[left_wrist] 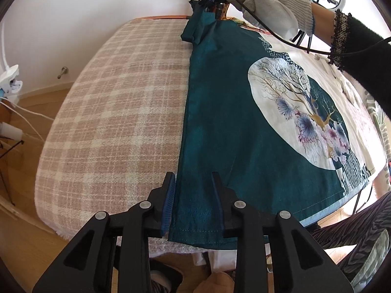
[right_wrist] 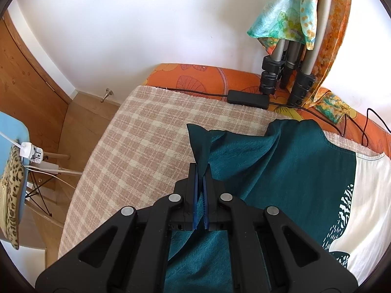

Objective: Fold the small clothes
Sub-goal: 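Lift and fold the green side panel inward over the tree print with both tools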

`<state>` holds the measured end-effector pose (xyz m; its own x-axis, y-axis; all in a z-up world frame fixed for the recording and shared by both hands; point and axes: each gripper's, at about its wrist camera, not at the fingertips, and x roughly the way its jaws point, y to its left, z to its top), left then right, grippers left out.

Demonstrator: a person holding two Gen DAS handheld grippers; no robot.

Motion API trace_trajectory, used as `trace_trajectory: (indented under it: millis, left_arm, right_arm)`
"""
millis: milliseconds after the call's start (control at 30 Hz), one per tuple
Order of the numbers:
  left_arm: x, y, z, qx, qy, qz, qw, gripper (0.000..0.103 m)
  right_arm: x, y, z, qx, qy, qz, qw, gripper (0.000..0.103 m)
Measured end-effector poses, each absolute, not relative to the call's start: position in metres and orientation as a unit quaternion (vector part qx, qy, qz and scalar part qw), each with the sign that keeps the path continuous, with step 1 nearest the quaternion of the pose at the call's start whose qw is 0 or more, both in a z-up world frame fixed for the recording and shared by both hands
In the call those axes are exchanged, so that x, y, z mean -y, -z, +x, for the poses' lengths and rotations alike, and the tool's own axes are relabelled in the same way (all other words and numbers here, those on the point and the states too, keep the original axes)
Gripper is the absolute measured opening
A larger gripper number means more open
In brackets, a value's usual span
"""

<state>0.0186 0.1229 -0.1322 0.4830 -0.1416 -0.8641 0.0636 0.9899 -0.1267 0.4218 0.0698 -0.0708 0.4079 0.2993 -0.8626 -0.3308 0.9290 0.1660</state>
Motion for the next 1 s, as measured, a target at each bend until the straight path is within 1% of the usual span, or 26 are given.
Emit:
trace_trajectory:
  millis: [100, 167, 233, 400, 567, 733, 1000]
  left_arm:
    - [-0.123, 0.135, 0.018, -0.503, 0.073, -0.043, 0.86, 0.026]
    - [-0.123, 0.135, 0.019, -0.501, 0.084, -0.044, 0.86, 0.0]
    - [-0.128, 0.133, 0.019, -0.5, 0.113, -0.088, 0.854, 0.0]
    - [-0.114, 0.115, 0.012, -0.48, 0.146, -0.104, 0.859, 0.0]
    - [-0.079, 0.097, 0.011, -0.466, 0.194, -0.09, 0.858, 0.0]
    - [-0.034, 0.097, 0.013, -0.478, 0.242, -0.07, 0.841, 0.0]
    - [0.028, 0.107, 0.014, -0.49, 0.294, -0.037, 0.82, 0.0]
  right_arm:
    - [-0.069, 0.069, 0.421, -0.509, -0.189, -0.015, 0.84, 0.004]
    - [-0.067, 0.068, 0.42, -0.508, -0.19, -0.011, 0.84, 0.004]
    - [-0.065, 0.068, 0.419, -0.508, -0.189, -0.007, 0.84, 0.004]
    - [-0.049, 0.059, 0.413, -0.5, -0.187, 0.0, 0.846, 0.004]
    - [-0.016, 0.045, 0.407, -0.49, -0.178, 0.009, 0.853, 0.004]
    - [0.03, 0.04, 0.402, -0.486, -0.16, 0.021, 0.859, 0.004]
    - [0.095, 0.068, 0.404, -0.502, -0.122, 0.06, 0.854, 0.004]
